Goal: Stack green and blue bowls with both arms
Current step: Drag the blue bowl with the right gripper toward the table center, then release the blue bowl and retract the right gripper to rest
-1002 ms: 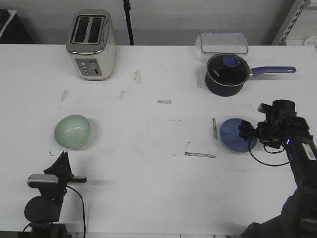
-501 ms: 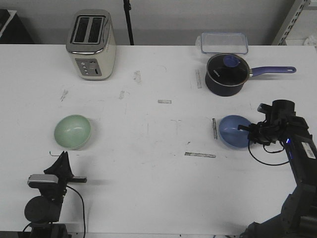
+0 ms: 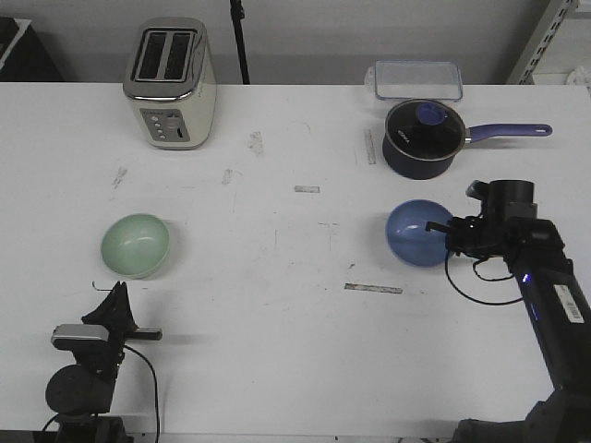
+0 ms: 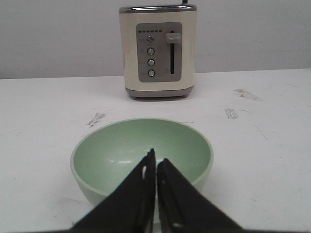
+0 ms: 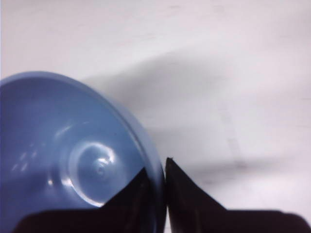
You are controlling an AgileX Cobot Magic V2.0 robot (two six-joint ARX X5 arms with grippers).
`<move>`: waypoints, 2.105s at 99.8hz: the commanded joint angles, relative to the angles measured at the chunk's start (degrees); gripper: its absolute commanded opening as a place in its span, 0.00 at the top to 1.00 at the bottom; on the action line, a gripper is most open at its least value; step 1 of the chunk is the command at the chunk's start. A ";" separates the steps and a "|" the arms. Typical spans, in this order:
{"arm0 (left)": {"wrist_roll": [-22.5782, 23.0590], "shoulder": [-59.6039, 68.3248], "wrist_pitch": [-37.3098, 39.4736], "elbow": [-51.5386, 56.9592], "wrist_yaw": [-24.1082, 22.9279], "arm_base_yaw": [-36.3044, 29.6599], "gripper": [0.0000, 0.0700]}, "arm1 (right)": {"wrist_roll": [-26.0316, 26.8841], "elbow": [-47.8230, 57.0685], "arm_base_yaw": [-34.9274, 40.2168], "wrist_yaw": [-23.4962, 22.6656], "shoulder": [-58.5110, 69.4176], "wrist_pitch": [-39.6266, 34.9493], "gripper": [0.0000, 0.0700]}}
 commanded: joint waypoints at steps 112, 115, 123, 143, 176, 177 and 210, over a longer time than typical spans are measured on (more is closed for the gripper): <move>0.11 -0.11 0.76 -1.25 0.02 0.02 1.00 | 23.08 0.48 39.36 7.74 11.61 12.35 0.99; 0.09 -0.11 0.79 -1.27 0.02 0.02 1.00 | 23.15 0.48 39.41 7.74 11.61 12.35 0.98; 0.09 -0.11 0.76 -1.27 0.02 0.02 1.00 | 23.21 0.48 39.39 7.87 11.37 12.33 0.93; 0.09 -0.11 0.76 -1.27 0.04 0.02 1.00 | 22.99 0.48 39.21 8.41 10.12 12.31 0.54; 0.09 -0.11 0.76 -1.27 0.04 0.02 1.00 | 12.61 0.44 37.90 12.41 2.54 13.46 0.53; 0.09 -0.11 0.76 -1.25 0.04 0.02 1.00 | 12.04 0.42 37.77 12.44 2.32 13.62 0.53; 0.09 -0.11 0.76 -1.27 0.04 0.02 1.00 | -11.41 -11.72 30.95 12.37 -10.73 36.33 0.55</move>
